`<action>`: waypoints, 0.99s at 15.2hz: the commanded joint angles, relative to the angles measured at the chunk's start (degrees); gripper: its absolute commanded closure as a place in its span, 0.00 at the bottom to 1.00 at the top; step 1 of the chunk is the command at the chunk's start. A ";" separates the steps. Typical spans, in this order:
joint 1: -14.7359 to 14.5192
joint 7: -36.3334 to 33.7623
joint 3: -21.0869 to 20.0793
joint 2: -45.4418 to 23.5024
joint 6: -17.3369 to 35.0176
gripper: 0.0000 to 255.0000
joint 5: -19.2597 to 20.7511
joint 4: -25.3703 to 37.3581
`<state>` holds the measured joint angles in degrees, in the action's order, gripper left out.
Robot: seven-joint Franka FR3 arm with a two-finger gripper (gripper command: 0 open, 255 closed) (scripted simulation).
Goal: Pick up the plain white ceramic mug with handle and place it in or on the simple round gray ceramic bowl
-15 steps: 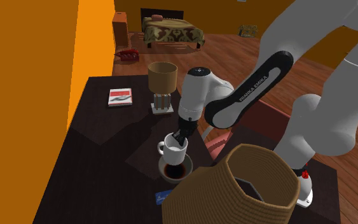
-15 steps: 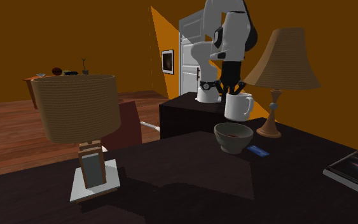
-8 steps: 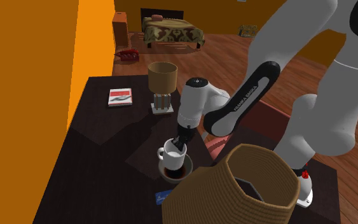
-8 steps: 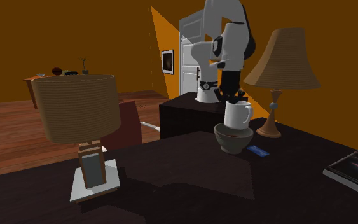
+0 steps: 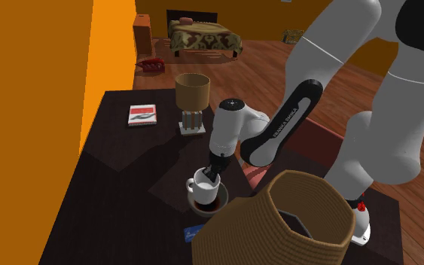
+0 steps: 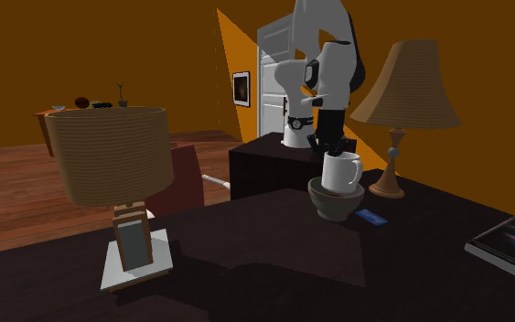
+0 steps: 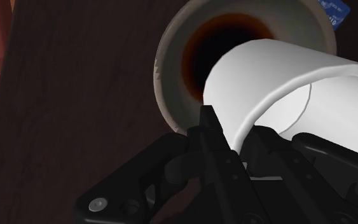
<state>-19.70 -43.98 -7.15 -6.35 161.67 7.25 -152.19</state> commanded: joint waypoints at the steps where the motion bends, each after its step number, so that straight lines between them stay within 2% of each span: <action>1: 0.00 0.00 0.01 -0.01 0.04 1.00 0.01 0.00; 3: 0.00 0.00 0.01 -0.01 0.04 1.00 0.01 0.00; 4: 0.00 -0.01 0.01 -0.01 0.05 0.00 0.02 0.00; 9: 0.00 -0.01 0.01 -0.01 0.04 0.00 0.02 0.00; 13: 0.12 3.37 -1.21 9.01 -8.29 0.00 -4.65 -0.53; 15: 0.00 3.36 -1.09 9.01 -8.29 0.00 -4.63 -0.53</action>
<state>-19.74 -40.99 -8.31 2.18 153.94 2.90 -152.74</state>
